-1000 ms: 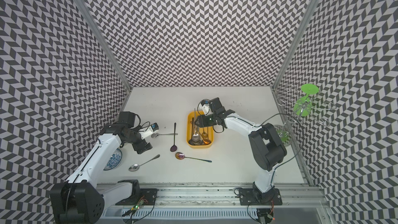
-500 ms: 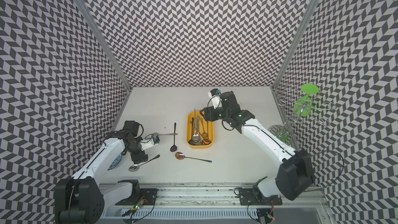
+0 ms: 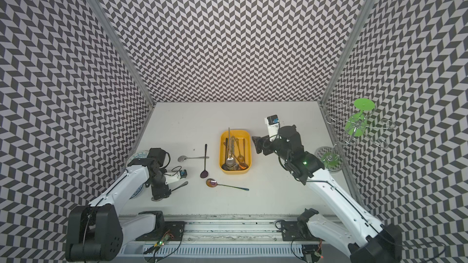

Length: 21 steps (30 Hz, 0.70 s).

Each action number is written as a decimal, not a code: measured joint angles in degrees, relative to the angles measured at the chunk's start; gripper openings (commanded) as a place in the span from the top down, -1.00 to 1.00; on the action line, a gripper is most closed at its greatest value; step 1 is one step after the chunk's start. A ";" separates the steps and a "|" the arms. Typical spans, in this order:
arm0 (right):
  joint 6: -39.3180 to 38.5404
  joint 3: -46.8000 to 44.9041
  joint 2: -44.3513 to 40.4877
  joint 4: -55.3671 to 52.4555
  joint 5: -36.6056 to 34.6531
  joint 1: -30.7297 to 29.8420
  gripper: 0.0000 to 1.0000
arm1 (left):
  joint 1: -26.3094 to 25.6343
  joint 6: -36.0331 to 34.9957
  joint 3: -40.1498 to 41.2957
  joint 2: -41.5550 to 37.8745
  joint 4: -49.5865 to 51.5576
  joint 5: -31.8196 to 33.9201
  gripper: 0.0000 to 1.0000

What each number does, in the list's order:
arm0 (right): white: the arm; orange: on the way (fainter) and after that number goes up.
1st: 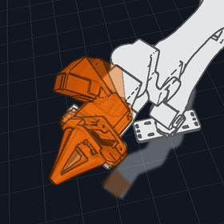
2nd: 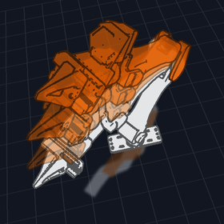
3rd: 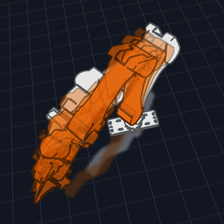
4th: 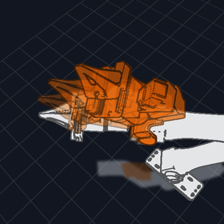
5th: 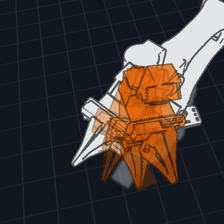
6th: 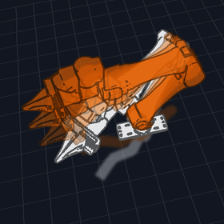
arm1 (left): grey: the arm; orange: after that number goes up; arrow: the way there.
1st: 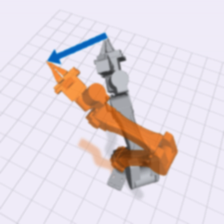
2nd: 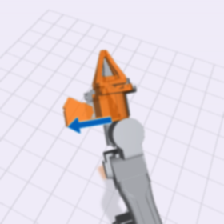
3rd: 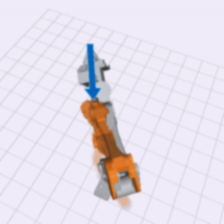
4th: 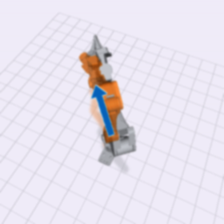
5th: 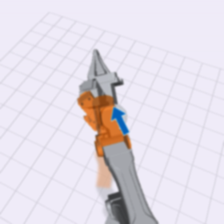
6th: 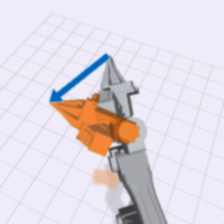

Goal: Put the spoon into the storage box
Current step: Pick up the spoon from the center of the board.

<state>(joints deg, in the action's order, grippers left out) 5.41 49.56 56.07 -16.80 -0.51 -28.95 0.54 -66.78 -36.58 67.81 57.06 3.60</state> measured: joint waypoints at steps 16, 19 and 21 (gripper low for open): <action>-3.13 -13.57 -16.15 7.80 -16.79 -0.26 -0.99 | -0.85 -0.33 4.92 1.40 -4.83 0.72 0.55; -3.63 -14.84 -17.40 8.85 -18.73 -0.42 -0.99 | -1.57 0.07 4.66 2.03 -4.85 0.83 0.83; -3.89 -15.10 -17.55 9.57 -19.65 -0.50 -0.99 | -2.10 0.55 4.11 2.91 -4.63 0.92 0.96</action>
<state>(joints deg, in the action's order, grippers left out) 1.52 34.46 38.52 -7.22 -20.16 -29.45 -1.56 -66.24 -32.47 70.72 52.42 4.51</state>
